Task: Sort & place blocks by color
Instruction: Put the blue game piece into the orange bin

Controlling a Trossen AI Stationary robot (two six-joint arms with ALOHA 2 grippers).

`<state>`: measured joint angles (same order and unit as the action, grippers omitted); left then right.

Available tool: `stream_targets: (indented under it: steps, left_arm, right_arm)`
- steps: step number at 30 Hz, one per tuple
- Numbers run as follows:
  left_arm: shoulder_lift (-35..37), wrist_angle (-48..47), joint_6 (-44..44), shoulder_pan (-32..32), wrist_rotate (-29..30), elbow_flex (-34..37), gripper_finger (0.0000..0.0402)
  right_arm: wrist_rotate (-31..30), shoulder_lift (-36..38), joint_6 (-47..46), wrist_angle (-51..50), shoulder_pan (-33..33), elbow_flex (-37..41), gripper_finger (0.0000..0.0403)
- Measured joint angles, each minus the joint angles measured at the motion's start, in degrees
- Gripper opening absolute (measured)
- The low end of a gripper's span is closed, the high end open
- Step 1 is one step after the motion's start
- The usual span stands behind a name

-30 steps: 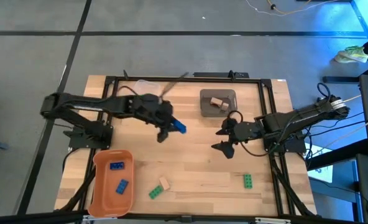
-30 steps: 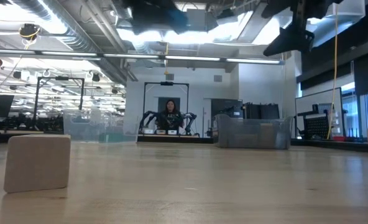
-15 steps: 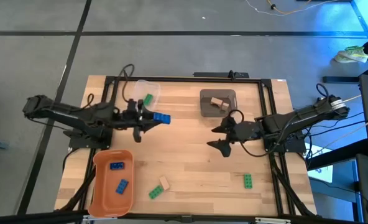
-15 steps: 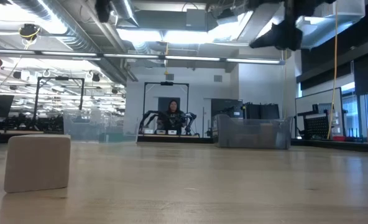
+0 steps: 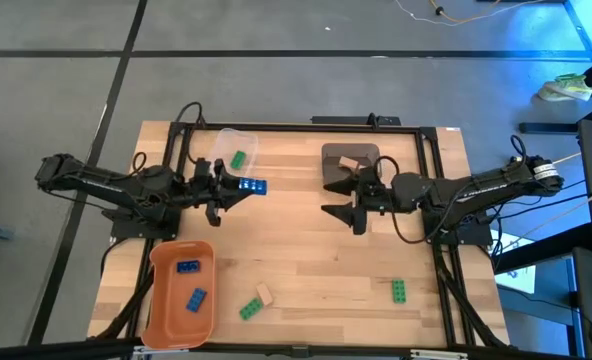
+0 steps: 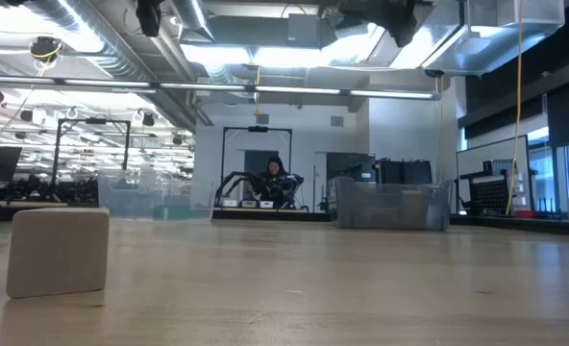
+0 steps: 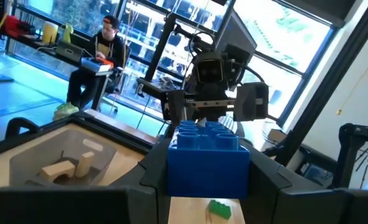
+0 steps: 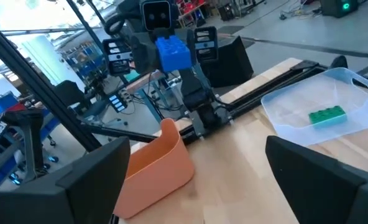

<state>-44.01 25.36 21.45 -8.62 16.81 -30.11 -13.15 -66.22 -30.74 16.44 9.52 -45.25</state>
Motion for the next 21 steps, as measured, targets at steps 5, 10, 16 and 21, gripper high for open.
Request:
stream_targets:
  steps: [5, 10, 16, 21]
  left_arm:
    - [0.0, -0.1, 0.5, 0.0, -1.7, 0.0, 0.0123]
    - [0.2, 0.0, 0.5, 0.0, -1.7, 0.0, 0.0123]
    - [0.2, 0.0, 0.5, 0.0, -2.5, 0.0, 0.0123]
    - [0.2, 0.0, 0.5, 0.0, -4.2, 0.0, 0.0123]
  right_arm:
    - [0.2, 0.0, -0.1, -0.2, 0.0, 0.0, 0.0375]
    - [0.2, 0.0, -0.2, -0.2, 0.0, 0.0, 0.0375]
    - [0.4, 0.0, -0.4, -0.7, 0.0, 0.0, 0.0375]
    - [0.4, 0.0, -0.3, -0.8, 0.0, 0.0, 0.0375]
